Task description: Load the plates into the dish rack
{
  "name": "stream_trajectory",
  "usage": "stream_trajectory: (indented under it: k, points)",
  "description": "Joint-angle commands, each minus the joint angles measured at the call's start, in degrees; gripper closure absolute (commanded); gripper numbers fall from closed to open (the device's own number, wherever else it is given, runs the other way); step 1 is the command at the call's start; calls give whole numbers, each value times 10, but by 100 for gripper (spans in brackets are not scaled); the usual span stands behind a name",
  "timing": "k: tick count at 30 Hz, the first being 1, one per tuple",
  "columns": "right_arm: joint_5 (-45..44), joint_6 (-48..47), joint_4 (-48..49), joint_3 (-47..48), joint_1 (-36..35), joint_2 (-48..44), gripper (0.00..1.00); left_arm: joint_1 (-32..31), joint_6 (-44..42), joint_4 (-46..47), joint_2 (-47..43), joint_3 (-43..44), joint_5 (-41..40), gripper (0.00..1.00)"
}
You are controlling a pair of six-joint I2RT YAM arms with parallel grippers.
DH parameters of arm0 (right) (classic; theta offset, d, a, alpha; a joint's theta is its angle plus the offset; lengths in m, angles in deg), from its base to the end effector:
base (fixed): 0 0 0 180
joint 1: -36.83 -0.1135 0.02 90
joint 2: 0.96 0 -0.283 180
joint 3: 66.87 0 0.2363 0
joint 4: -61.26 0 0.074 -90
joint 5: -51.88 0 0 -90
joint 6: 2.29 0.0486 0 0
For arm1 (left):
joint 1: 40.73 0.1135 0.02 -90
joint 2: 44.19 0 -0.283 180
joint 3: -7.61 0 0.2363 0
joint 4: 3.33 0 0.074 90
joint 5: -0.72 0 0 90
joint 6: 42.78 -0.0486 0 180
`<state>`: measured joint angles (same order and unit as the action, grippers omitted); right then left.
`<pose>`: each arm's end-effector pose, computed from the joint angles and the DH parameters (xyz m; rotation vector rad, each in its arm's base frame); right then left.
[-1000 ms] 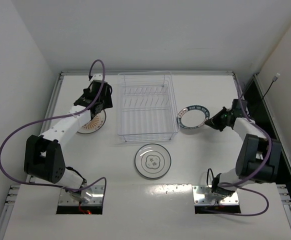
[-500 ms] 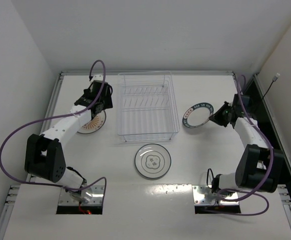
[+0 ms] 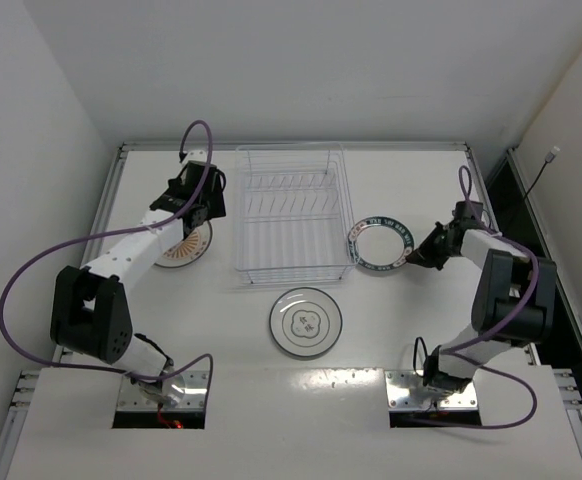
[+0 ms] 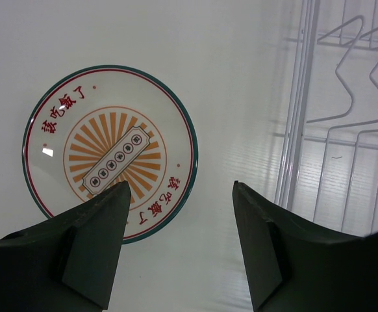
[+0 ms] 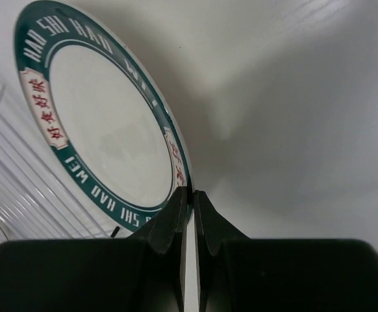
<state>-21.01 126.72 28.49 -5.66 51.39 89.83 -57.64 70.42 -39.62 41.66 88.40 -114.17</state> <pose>0.2797 -0.0579 0.1731 1.1207 2.4405 0.5344 0.3155 -0.0745 0.2969 -0.3406 2.1895 0.1153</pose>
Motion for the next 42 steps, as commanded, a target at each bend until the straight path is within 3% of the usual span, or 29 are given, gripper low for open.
stream_trajectory:
  k: [1, 12, 16, 17, 21, 24, 31, 42]
  points:
    - [38, -8, 14, 16, 4, 32, 100, -2, 4, 6, 3, 11, -8, 39]
    - [50, -34, -23, 41, 14, 99, 96, -2, 4, 6, 3, 11, -8, 39]
    - [65, -34, -23, 41, 30, 111, 90, -2, 4, 1, 3, 11, -8, 39]
    - [71, -34, -23, 41, 30, 116, 83, -2, 4, 1, 3, 11, -8, 39]
    - [93, -34, -29, 53, 48, 139, 73, -2, 4, 1, 8, 11, -8, 39]
    - [99, -39, -43, 66, 53, 148, 71, -2, 4, 1, 8, 16, -8, 39]
    - [86, -51, -68, 96, 48, 167, 71, -2, 4, 1, 13, 16, -8, 39]
    - [8, -61, -158, 179, 2, 205, 85, -2, 4, 1, 19, 21, -8, 39]
